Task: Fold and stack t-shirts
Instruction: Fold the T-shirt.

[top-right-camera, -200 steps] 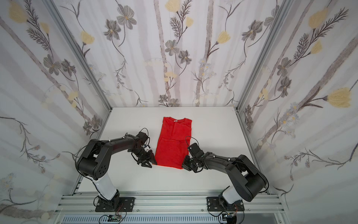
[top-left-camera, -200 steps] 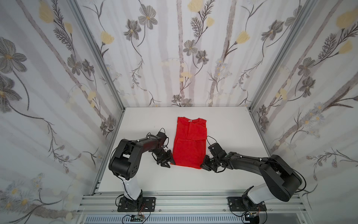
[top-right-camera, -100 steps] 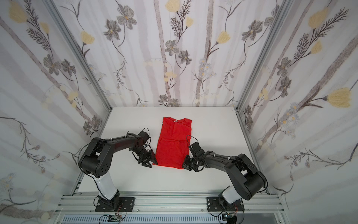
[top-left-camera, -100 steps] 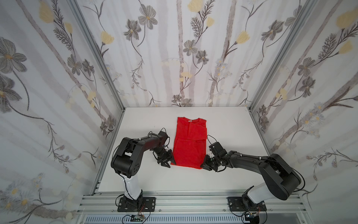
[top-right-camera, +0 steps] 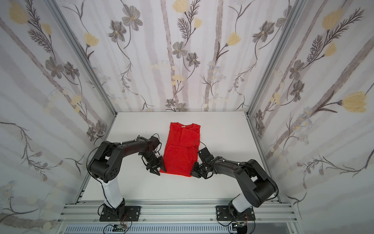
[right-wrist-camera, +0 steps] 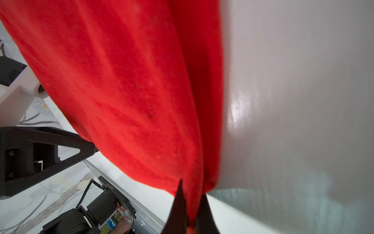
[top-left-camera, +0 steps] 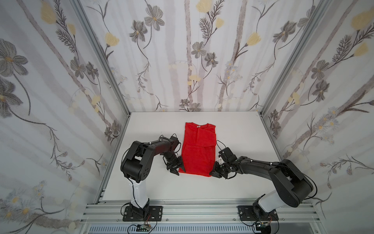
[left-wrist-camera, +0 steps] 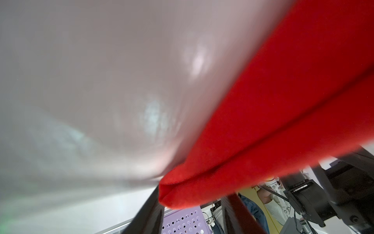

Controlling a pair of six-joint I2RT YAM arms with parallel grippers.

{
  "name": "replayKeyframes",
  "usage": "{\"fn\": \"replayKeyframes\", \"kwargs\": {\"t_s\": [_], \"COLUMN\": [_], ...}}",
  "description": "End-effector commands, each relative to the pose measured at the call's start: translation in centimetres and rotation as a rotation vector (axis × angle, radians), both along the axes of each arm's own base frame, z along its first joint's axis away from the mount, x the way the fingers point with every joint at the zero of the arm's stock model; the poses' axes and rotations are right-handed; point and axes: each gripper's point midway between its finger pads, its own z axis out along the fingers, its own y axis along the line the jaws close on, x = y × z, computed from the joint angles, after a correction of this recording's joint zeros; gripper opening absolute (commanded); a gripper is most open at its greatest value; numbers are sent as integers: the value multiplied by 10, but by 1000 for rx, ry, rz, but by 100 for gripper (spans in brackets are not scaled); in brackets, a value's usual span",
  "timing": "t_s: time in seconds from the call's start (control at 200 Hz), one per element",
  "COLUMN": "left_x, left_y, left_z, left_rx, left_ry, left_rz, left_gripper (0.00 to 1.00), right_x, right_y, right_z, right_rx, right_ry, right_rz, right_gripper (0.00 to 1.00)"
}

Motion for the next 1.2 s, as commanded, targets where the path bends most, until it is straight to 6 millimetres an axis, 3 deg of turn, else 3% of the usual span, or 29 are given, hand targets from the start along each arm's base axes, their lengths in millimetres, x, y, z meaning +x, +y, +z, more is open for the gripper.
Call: {"fn": "replayKeyframes", "kwargs": {"t_s": [0.0, 0.11, 0.23, 0.574, 0.789, 0.939, 1.194], "left_x": [89, 93, 90, 41, 32, 22, 1], "left_y": [44, 44, 38, 39, 26, 19, 22], "left_z": [-32, -28, -31, -47, -49, -45, -33], "left_rx": [314, 321, 301, 304, 251, 218, 275], "left_ry": [-444, -464, -451, -382, -344, -301, -274], "left_rz": [-66, -60, -74, -111, -96, -98, -112], "left_gripper": [61, 62, 53, 57, 41, 53, 48], "right_x": [-21, -21, -20, -14, -12, -12, -9], "right_y": [-29, -30, -31, -27, -27, -28, -29], "right_z": [-18, -18, -19, -18, -17, -17, -15], "right_rx": [-142, -141, -142, -143, -141, -142, -144], "right_ry": [87, 87, 91, 87, 82, 79, 70], "right_rz": [-12, -14, -13, -12, -15, -15, -25], "right_gripper": [0, 0, 0, 0, 0, 0, 0]}}
